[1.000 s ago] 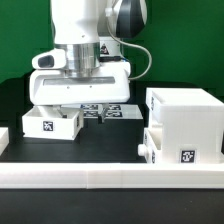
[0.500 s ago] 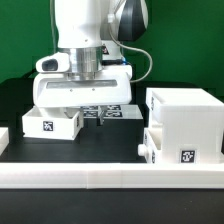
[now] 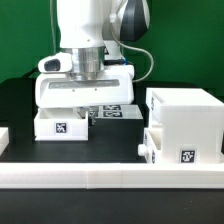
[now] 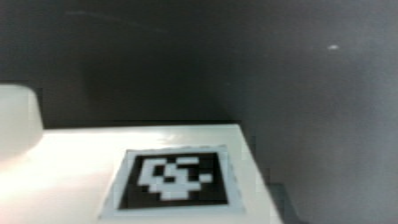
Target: Assemble drawer
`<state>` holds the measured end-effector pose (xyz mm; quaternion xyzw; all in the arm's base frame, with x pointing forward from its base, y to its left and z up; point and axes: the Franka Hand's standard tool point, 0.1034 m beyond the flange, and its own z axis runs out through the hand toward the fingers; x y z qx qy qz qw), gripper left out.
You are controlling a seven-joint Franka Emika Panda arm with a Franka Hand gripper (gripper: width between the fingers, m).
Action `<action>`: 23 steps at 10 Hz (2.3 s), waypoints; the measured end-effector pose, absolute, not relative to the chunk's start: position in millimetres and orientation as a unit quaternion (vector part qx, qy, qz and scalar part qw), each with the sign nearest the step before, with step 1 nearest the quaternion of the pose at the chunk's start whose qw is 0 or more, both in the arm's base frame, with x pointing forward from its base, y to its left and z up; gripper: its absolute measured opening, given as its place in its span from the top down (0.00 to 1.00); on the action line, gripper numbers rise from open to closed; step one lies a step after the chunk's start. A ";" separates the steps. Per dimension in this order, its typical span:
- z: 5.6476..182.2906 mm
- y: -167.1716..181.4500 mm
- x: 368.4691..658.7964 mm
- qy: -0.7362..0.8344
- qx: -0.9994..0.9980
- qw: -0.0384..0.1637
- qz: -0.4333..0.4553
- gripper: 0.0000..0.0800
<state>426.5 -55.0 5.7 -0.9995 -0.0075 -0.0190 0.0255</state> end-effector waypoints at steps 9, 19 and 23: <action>72.3 -24.2 495.1 -0.087 -0.995 0.030 -0.024 0.95; 74.9 -26.7 521.3 -0.394 -0.919 0.018 -0.019 0.95; 73.9 -28.3 525.5 -0.531 -0.847 0.009 -0.017 0.95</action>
Offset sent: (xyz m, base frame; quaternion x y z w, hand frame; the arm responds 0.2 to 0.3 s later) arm 0.0164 0.0134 0.0133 0.0046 -0.0089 -0.0052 0.9999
